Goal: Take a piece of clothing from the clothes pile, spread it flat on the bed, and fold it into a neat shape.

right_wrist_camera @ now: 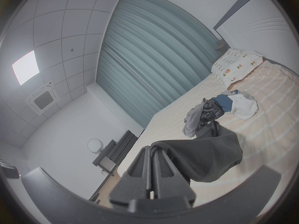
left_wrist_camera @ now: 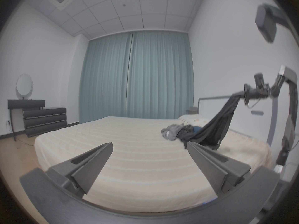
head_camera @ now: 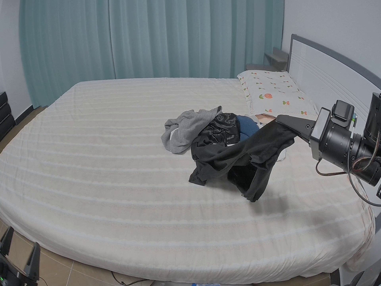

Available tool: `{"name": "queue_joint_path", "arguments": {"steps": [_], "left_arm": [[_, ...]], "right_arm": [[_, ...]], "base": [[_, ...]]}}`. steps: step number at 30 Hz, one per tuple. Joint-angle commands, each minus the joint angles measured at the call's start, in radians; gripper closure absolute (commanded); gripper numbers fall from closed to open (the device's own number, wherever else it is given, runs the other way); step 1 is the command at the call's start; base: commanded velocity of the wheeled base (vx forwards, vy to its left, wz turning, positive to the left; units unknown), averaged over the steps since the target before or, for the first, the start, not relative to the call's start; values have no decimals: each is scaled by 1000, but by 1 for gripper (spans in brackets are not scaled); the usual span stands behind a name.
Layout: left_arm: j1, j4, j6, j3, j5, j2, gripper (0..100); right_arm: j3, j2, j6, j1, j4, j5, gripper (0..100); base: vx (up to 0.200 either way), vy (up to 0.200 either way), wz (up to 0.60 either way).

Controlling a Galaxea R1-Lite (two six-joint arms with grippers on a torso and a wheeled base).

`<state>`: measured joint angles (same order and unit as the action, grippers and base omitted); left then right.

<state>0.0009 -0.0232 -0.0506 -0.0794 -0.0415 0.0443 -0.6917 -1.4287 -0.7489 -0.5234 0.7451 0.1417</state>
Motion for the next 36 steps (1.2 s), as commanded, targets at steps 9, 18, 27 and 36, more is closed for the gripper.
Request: {"name": "queue_joint_path", "arguments": {"steps": [9,18,27,36], "left_arm": [[-67,-46,117,-232,-182,790,0],[-252,-416,118,-244,-87,1315,0],[-453,-753,-67,-404,77,1786,0],[-538,-761,-109,-662,83,2090,0]], "right_arm": [[3,2,2,0,-4,1,100],[-9,-2,3,0,-9,1,100],[-32,-7,11,0,-1,2,100],[-34,1,10,2,-1,2,100]], "base": [[0,0,0],[0,0,0],[0,0,0],[0,0,0]]}}
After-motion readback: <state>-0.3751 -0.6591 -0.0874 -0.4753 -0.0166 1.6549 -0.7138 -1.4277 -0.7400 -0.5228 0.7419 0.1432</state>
